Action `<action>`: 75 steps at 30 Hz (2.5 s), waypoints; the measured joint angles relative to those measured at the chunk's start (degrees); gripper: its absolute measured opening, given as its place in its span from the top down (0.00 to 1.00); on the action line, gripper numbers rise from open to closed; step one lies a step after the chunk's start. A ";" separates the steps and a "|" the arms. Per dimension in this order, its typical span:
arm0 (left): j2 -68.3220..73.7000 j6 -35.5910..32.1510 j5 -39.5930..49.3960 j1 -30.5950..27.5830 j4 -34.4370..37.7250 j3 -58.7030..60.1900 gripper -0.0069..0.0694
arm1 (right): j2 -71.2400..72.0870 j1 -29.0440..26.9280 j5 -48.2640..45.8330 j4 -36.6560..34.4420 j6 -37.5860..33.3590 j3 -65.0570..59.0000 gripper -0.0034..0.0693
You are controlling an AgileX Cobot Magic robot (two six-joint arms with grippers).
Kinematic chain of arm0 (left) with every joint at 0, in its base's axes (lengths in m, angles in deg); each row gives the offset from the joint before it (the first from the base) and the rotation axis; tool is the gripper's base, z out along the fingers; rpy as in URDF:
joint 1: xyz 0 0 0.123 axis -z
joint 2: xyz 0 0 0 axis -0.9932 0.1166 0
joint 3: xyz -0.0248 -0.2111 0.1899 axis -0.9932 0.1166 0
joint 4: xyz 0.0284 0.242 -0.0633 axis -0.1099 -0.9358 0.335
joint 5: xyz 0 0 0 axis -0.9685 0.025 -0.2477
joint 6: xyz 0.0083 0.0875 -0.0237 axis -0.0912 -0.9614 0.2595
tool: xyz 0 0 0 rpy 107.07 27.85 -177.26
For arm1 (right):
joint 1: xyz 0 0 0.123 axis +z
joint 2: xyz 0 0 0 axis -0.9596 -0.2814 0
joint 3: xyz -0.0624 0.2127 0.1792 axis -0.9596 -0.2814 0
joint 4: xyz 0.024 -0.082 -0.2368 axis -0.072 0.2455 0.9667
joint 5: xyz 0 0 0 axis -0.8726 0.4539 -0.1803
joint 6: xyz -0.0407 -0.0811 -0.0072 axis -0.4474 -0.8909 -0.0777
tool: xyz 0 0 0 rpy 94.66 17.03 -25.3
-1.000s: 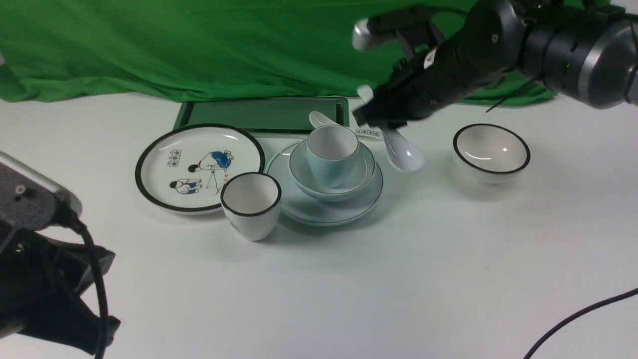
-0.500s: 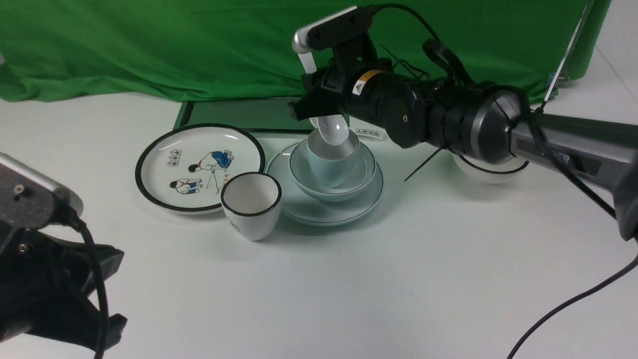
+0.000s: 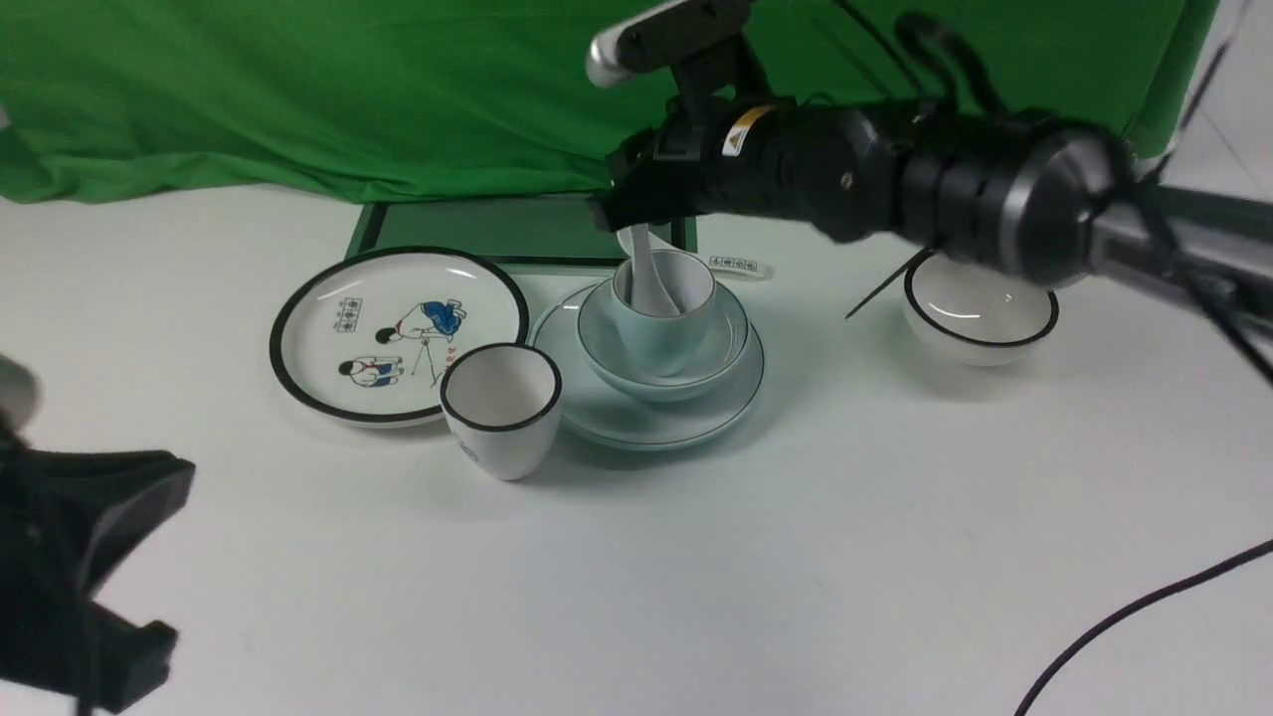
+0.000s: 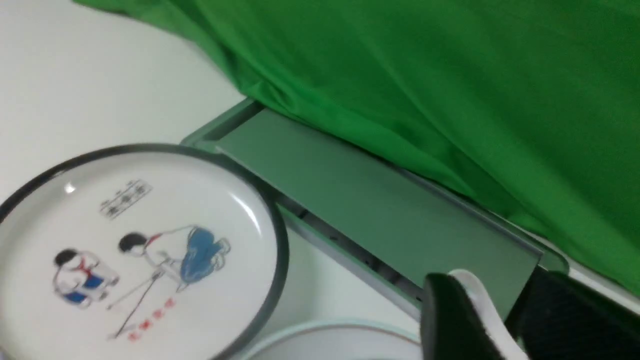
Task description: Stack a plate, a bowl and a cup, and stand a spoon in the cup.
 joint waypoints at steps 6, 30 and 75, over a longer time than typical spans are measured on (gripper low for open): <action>-14.70 0.00 -4.01 0.00 0.20 2.12 0.95 | 18.72 -0.38 -19.64 5.86 -6.40 0.00 0.92; -27.76 0.00 -12.24 0.00 -0.20 13.24 0.95 | 71.63 -0.44 -47.20 1.13 -1.76 -40.21 0.94; -27.70 0.00 -11.79 0.00 -0.25 13.24 0.95 | 115.96 -30.18 -1.58 16.15 22.90 -97.71 0.86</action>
